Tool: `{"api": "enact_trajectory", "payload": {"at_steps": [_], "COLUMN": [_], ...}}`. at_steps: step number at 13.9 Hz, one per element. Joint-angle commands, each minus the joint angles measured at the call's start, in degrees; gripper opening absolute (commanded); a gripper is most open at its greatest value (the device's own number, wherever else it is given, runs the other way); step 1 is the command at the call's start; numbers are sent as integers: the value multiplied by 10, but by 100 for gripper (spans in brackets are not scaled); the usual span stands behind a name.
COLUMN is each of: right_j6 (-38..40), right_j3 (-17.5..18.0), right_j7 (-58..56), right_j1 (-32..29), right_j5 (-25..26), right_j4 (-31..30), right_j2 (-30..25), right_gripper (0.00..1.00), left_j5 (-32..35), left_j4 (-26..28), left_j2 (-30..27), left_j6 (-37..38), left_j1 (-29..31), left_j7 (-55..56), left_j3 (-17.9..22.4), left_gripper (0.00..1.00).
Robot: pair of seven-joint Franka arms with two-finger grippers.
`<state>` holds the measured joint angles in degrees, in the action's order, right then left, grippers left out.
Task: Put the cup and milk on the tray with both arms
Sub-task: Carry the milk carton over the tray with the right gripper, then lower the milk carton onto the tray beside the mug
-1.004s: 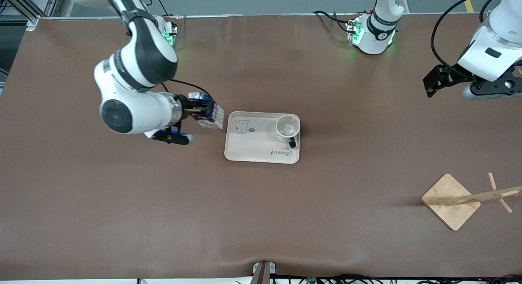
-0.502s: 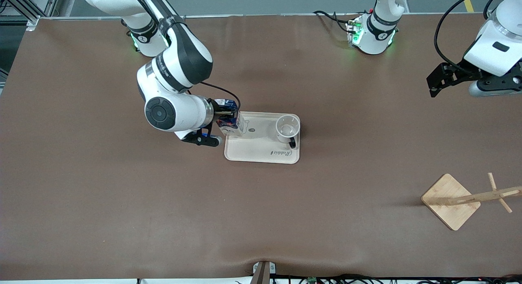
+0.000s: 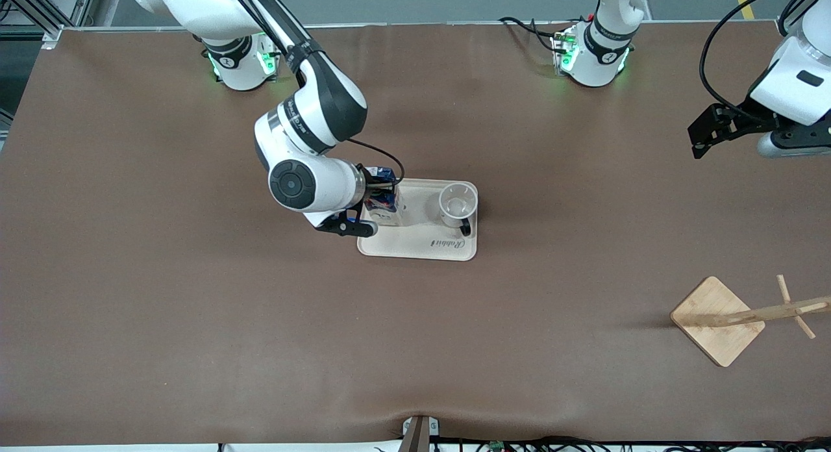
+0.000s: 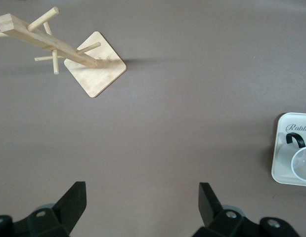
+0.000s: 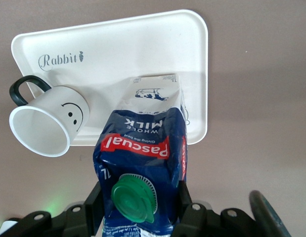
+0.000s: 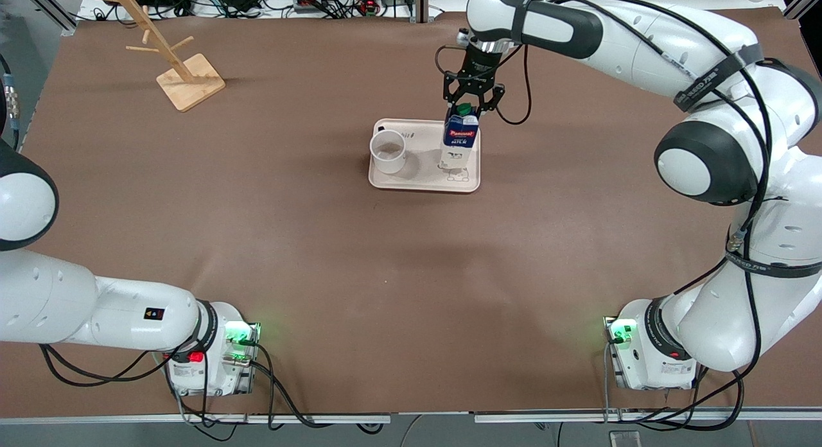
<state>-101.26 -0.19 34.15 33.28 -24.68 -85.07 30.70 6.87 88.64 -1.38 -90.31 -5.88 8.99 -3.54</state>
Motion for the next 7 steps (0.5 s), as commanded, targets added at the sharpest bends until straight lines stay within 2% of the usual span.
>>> {"api": "enact_trajectory", "payload": {"at_steps": [1,3,6,7], "right_j6": [7,9,7,6], "right_j3": [-6,-6,-6,-6], "right_j7": [-3,-5,-7,-7], "right_j1": [6,7,23,23], "right_j5": [-5,-4,30,31], "right_j4": [19,18,16,16], "right_j2": [13,13,18,20], "right_gripper": [1,1,1,4], "left_j5": [-13,-13,-13,-13], "left_j4": [22,22,29,30], "left_j2": [-19,-20,-25,-25], "left_j6": [-11,-11,-11,-11], "left_j1": [8,8,8,8], "left_j7": [-21,-21,-21,-21], "left_j3": [2,2,2,2], "left_gripper": [100,100,100,100]}}
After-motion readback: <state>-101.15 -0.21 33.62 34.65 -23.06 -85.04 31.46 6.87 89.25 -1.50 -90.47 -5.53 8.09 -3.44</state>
